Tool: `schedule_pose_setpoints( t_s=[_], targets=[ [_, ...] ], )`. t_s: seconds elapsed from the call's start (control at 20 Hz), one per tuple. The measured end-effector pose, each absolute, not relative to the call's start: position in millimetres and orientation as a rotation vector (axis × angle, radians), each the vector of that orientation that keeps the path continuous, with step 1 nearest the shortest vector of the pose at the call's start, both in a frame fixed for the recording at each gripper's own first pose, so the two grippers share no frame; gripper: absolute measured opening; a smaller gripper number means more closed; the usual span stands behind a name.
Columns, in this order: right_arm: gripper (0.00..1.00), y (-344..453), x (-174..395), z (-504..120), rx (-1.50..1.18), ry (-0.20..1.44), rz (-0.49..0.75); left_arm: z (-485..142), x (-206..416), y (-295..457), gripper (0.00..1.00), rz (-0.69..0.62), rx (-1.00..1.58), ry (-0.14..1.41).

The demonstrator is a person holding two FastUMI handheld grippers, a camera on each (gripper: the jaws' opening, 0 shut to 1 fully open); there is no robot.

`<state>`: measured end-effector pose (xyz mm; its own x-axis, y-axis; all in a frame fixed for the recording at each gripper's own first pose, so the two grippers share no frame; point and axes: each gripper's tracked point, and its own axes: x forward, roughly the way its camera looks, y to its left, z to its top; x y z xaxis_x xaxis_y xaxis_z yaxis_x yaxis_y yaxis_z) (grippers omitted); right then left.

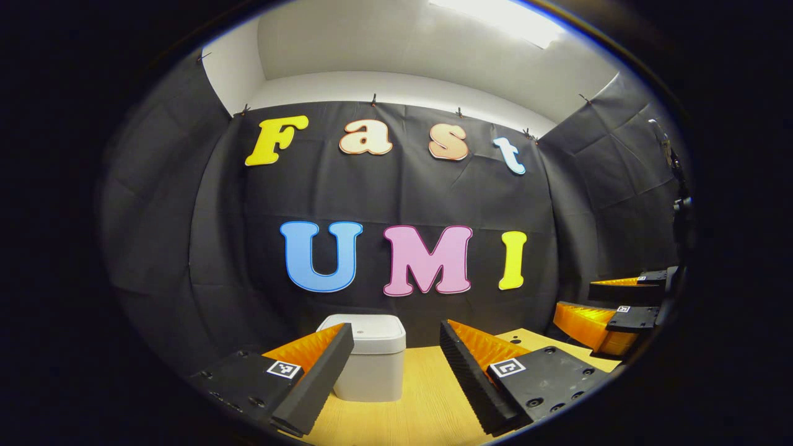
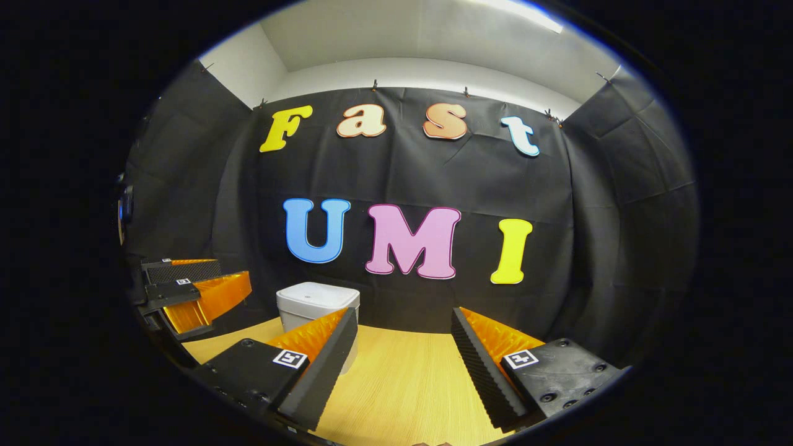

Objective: Press the lid of the desktop garbage bin to open it, pick up the crumpled paper on the desktop and throw it into the bin, then pick up the pop can on the desktop and drop it into the bin, and finally close the garbage bin lid.

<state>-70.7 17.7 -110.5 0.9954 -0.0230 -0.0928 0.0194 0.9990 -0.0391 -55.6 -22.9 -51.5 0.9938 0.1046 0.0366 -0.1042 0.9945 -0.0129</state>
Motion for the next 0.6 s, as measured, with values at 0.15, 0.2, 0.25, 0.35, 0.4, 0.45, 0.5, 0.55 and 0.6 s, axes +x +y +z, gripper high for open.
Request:
schedule_pose_setpoints(
  t_s=[0.15,0.2,0.25,0.35,0.4,0.45,0.5,0.55,0.6],
  targets=[
    [0.98,21.0,-70.0,-112.4,-0.035,0.093,-0.018,-56.3,-54.4,-17.7,0.95,0.118,-0.014,-0.023],
    [0.99,22.0,-69.6,-112.9,-0.034,0.093,-0.016,-57.4,-54.8,-15.2,0.95,0.123,-0.015,-0.020],
    [0.98,22.6,-68.7,-113.2,-0.033,0.093,-0.016,-58.4,-55.1,-13.9,0.95,0.127,-0.016,-0.018],
    [0.98,22.6,-66.7,-113.8,-0.039,0.094,-0.018,-58.5,-54.2,-13.9,0.95,0.124,-0.013,-0.016],
    [0.98,21.9,-65.5,-115.7,-0.045,0.096,-0.020,-59.7,-54.2,-15.1,0.95,0.122,-0.007,-0.014],
    [0.98,21.9,-64.6,-115.8,-0.049,0.095,-0.023,-60.8,-54.0,-14.6,0.95,0.120,0.000,-0.012],
    [0.98,23.2,-64.5,-116.4,-0.049,0.094,-0.022,-61.9,-52.8,-14.3,0.95,0.116,0.003,-0.009],
    [0.99,24.0,-63.8,-116.5,-0.046,0.092,-0.021,-62.4,-52.9,-14.0,0.95,0.114,0.002,-0.009],
    [0.99,24.6,-62.9,-118.3,-0.045,0.093,-0.020,-62.9,-53.9,-14.6,0.95,0.113,0.000,-0.008]
  ],
)
